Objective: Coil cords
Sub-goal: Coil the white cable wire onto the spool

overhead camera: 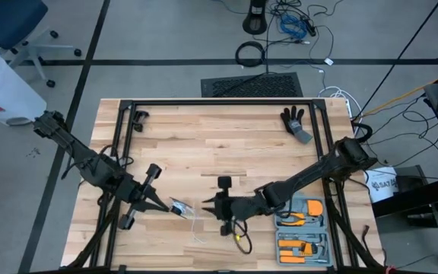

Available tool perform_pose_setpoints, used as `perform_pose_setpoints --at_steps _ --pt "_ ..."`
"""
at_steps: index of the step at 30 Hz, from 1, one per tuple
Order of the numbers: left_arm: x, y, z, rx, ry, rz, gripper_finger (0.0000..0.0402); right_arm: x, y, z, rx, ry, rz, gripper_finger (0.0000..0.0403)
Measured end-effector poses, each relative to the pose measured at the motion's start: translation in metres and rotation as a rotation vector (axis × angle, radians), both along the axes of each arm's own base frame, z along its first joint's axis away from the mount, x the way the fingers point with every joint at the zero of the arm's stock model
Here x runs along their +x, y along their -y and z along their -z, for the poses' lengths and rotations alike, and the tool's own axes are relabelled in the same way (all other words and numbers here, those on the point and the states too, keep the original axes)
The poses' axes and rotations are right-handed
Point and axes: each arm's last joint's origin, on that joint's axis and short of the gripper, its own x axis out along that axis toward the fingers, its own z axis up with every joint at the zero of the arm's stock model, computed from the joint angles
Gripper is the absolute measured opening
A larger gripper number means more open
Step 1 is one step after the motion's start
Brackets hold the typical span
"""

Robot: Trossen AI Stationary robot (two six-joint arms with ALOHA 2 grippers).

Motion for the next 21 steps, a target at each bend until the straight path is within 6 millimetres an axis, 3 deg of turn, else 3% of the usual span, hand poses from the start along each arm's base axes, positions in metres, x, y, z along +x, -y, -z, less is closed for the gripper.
perform_pose_setpoints --at_steps 5,11,16,21 --pt "-0.005 -0.004 -0.005 -0.024 0.015 0.001 0.0002 -0.007 0.010 0.021 0.086 0.227 0.013 0.0073" --pt "-0.006 -0.005 -0.009 -0.035 0.051 -0.010 0.0002 -0.014 -0.002 0.017 0.100 0.354 -0.185 0.0073" --pt "-0.006 -0.006 -0.010 -0.014 0.079 -0.037 0.0002 -0.005 -0.007 0.020 0.132 0.354 -0.261 0.0073" --pt "-0.006 -0.008 -0.011 -0.017 0.079 -0.090 0.0002 0.018 -0.019 0.027 0.144 0.370 -0.261 0.0078"
